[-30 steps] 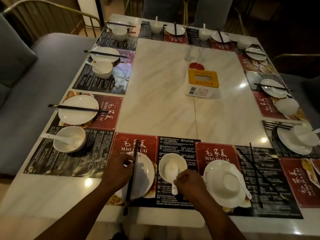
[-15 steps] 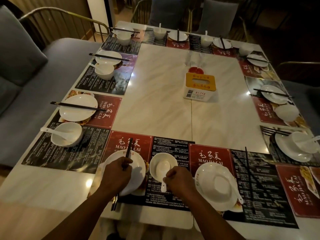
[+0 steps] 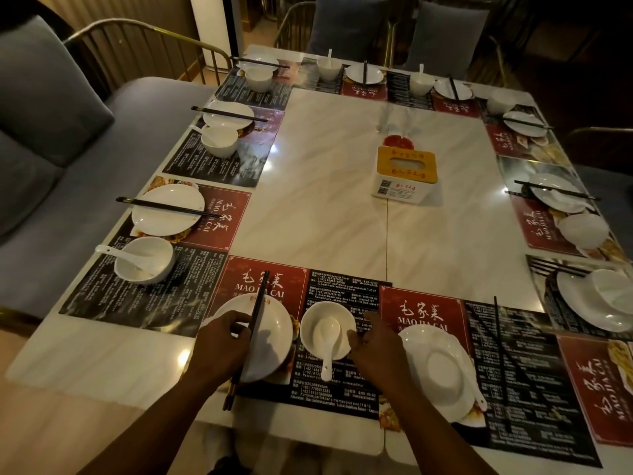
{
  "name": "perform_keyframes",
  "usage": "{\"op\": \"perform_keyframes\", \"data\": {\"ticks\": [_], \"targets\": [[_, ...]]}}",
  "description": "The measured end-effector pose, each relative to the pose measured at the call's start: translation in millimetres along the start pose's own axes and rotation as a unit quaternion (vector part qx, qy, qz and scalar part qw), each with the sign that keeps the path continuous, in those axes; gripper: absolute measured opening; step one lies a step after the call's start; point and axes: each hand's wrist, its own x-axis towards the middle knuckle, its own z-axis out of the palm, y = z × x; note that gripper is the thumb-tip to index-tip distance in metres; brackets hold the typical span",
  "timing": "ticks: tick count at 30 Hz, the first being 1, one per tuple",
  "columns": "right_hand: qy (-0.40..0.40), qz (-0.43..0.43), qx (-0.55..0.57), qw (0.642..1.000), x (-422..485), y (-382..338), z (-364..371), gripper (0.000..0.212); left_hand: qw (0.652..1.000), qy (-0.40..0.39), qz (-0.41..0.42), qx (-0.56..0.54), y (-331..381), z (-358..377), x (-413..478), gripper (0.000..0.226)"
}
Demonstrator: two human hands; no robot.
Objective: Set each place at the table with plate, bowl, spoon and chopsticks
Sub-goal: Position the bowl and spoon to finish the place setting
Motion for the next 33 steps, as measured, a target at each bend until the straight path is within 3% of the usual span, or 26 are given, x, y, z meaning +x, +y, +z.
{"op": "perform_keyframes", "data": {"ticks": [3,11,14,17,20,24,28,33], "targets": [[-0.053,0.000,0.029,0.998,4,-1,4,0.047,1.000,0.002,-0.012,-0.012,-8,-5,-4,0.023],[-0.043,-0.021,-0.008,0.999,15,-5,3,0.044,0.999,0.020,-0.023,-0.010,-27,-10,-14,0.021],[-0.038,0.021,-0.004,0.999,9,-7,4,0.047,0.999,0.027,-0.029,-0.008,-32,-14,-15,0.022],[-0.109,0.102,0.061,0.987,-8,-6,7,0.049,0.999,0.033,-0.028,-0.012,-33,-17,-16,0.023],[-0.179,0.159,0.189,0.952,-24,-4,13,0.056,0.999,0.036,-0.029,-0.019,-32,-18,-16,0.023],[-0.172,0.163,0.272,0.933,-29,-7,17,0.055,0.999,0.039,-0.029,-0.012,-30,-19,-19,0.023],[-0.179,0.143,0.278,0.933,-33,-11,17,0.046,0.999,0.043,-0.030,-0.013,-30,-18,-24,0.023],[-0.173,0.146,0.283,0.932,-37,-10,10,0.052,0.998,0.046,-0.026,-0.019,-25,-16,-34,0.024]]}}
